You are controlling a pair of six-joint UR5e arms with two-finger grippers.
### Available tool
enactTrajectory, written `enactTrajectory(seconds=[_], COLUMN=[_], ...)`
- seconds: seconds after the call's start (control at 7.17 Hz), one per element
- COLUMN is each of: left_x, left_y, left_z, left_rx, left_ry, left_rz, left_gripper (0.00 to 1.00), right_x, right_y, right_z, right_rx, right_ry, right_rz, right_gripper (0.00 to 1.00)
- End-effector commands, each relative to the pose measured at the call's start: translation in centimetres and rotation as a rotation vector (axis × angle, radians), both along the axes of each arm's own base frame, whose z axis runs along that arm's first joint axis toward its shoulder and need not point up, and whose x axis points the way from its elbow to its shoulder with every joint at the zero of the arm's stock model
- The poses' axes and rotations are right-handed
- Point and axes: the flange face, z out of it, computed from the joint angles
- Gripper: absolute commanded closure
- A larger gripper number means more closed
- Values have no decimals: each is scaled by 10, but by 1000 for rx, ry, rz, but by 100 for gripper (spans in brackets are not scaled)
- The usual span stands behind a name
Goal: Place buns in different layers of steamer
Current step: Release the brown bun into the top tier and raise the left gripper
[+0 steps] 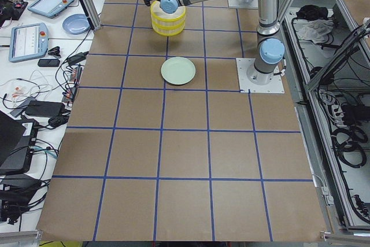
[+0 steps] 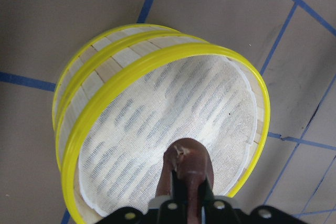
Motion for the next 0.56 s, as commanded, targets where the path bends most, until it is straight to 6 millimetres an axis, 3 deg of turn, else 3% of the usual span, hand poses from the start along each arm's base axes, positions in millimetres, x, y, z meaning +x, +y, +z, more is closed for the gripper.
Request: enactTrajectory(seconds=[0.0,0.42], left_x=[-16,-20], left_y=[-1,-4], left_z=[-11,-4], left_rx=[-2,-43], left_ry=[8,17], left_rz=[40,31], left_gripper=[2,0], right_x=[-10,-9], right_y=[15,33], right_z=[62,55], right_rx=[4,57], right_ry=[-14,-15], right_rz=[-9,6], right_gripper=[0,0])
